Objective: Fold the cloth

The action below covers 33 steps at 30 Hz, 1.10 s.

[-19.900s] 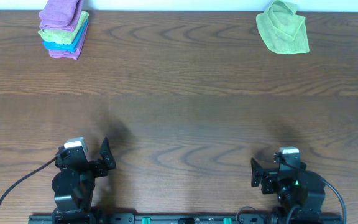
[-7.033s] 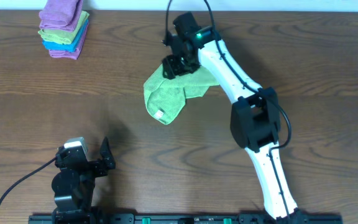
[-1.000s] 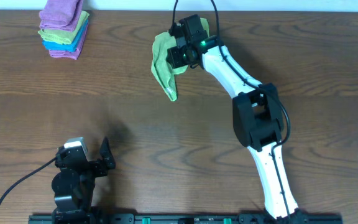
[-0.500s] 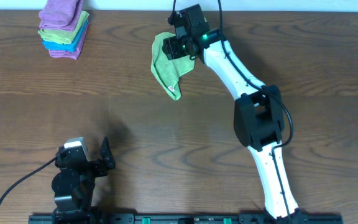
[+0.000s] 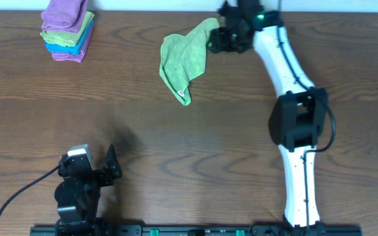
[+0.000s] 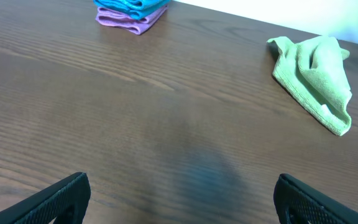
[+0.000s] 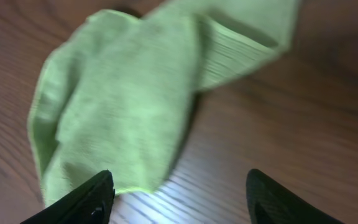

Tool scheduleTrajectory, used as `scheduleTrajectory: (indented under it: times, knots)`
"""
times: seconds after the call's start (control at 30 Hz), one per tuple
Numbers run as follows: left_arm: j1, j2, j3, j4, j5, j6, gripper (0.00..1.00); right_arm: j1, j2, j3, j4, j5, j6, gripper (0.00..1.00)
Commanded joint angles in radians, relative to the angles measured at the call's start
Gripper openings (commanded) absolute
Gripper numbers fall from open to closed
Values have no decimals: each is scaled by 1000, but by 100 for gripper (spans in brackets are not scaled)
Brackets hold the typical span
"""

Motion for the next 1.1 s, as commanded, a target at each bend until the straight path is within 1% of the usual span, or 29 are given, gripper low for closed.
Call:
scheduleTrajectory:
  times: [0.0,0.3,0.43,0.6,0.83,0.93,1.07]
  knots:
    - [-4,-6,-17,-7,-11,-3,95,8,-11,-68,45,-161,-12,70]
    - [-4,-6,-17,-7,-11,-3,95,24,-3,-154,195,-191,76,77]
    - [-4,-6,-17,-7,-11,-3,95,23,-3,-190,239,-197,104,77]
    - [-4,-6,-17,-7,-11,-3,95,24,6,-194,263,-184,112,78]
    - [-4,-6,-17,-7,-11,-3,95,25,61,-194,346,-204,225,79]
    - [-4,-6,-17,-7,-11,-4,95,25,79,-194,358,-209,251,78]
    - [-4,-6,-17,-7,-11,-3,95,30,90,-194,365,-229,269,80]
